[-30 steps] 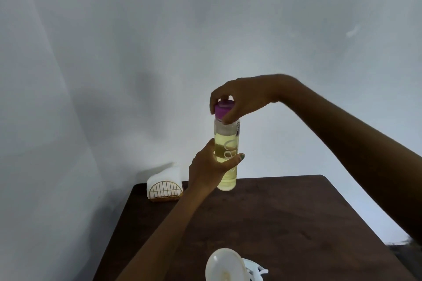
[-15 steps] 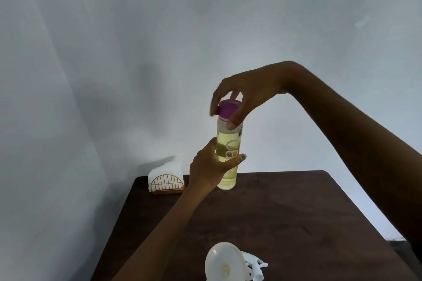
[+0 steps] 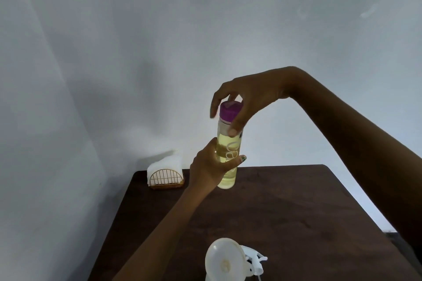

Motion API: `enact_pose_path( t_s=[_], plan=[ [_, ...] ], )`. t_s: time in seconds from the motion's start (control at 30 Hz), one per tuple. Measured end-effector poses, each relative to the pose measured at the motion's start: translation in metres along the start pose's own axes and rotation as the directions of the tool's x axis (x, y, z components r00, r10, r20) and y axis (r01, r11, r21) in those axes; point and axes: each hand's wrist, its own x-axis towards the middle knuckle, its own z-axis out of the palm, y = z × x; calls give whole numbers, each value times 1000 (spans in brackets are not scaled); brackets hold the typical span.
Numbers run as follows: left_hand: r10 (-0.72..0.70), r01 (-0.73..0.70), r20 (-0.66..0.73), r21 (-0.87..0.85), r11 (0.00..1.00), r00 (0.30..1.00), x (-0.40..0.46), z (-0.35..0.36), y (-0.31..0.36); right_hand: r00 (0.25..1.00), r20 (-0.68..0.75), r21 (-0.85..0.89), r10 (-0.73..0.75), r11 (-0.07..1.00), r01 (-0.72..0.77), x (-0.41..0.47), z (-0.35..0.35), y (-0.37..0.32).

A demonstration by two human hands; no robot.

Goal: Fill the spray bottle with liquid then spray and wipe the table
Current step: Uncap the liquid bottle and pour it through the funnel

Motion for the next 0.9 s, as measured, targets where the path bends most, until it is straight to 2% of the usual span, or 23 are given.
enact_pose_path(
  t_s=[0.1,0.17,0.33,0.43,0.53,0.63,0.77,0.9],
  plan=[
    [2,-2,-1,-14,1000,1000,0,2,-3,976,-133,-90,175,978,-188,9,9,2],
    [-2,2,5,-15,1000,1000,0,4,-4,963,-155,-108,220,965,-238,16,17,6],
    [-14,15,18,-38,999,1000,1,7,-11,981,-176,-53,79,995,-89,17,22,14],
    [-11,12,26,-64,998,1000,2,8,-13,990,-143,-85,-10,996,-2,12,21,15],
    [7,-4,36,-77,997,999,2,9,-15,995,-76,-74,-68,995,63,7,19,16],
    [-3,8,51,-82,997,999,1,11,-19,990,-97,-57,-104,994,98,5,19,20],
    [-11,15,51,-73,997,999,-2,14,-29,972,-203,103,-118,985,141,2,14,28],
    [-22,26,45,-98,995,999,-7,17,-39,919,-394,380,21,914,142,-7,36,51]
  ],
)
